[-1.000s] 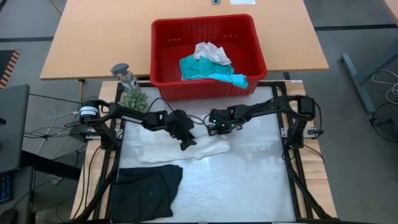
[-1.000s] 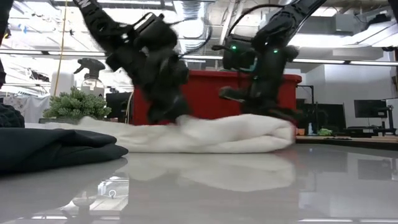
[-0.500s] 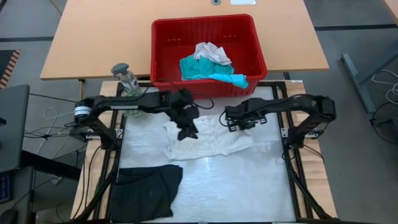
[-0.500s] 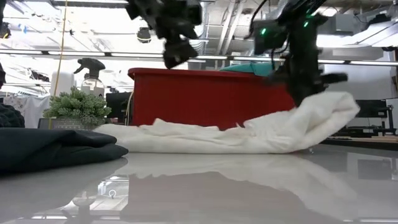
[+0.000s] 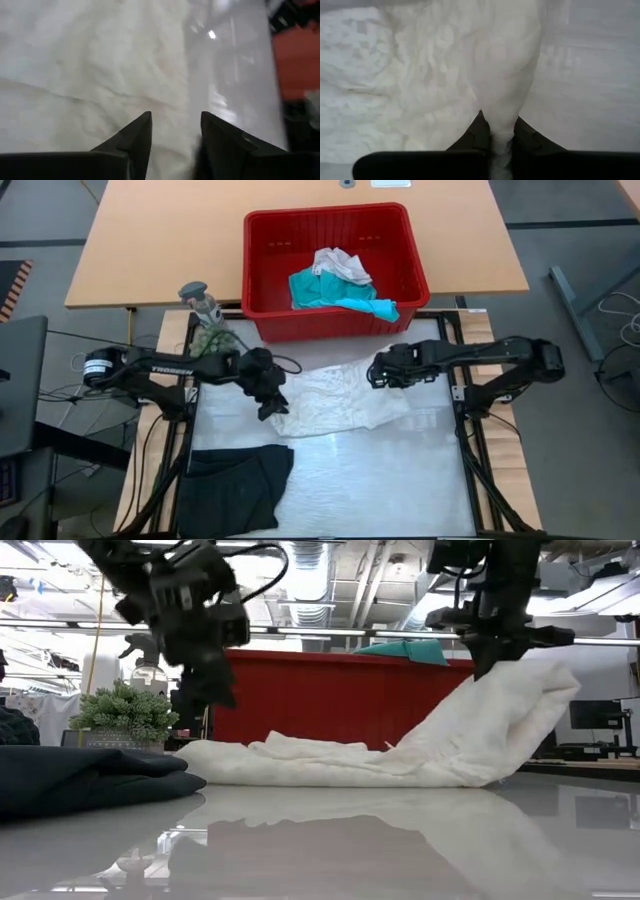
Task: Fold Laundry from Bin
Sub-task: Fold the white dress
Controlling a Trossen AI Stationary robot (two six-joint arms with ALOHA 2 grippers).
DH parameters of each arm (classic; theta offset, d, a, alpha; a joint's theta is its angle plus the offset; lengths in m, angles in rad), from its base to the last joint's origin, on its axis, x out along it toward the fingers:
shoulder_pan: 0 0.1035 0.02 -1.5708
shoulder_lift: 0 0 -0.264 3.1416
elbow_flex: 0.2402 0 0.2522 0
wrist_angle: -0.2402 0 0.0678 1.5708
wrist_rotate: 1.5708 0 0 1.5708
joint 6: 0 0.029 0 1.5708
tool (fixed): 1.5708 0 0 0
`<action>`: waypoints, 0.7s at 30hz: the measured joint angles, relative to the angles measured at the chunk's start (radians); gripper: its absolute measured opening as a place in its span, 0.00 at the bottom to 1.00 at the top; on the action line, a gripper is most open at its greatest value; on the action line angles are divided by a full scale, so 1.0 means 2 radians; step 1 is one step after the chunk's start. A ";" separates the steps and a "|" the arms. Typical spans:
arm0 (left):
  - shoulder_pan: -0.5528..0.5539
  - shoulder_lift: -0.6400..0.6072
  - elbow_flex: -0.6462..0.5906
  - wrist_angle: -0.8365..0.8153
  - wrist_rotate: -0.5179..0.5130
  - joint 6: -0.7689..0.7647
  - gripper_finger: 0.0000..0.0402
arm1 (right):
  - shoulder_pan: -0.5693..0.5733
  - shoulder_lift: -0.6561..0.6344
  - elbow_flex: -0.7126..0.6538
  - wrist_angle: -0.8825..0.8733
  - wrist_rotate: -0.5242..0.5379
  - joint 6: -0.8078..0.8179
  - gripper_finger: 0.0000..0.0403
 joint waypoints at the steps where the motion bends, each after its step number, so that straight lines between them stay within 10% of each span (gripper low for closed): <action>1: -0.002 0.000 -0.010 0.010 -0.020 -0.005 0.36 | 0.002 0.001 0.000 0.008 0.000 0.002 0.14; 7: -0.017 0.013 -0.033 0.012 -0.107 0.013 0.17 | 0.009 0.009 0.000 0.053 0.005 0.002 0.14; 21: -0.023 0.148 -0.025 0.097 -0.062 0.017 0.00 | 0.008 0.013 0.029 0.075 0.011 -0.019 0.14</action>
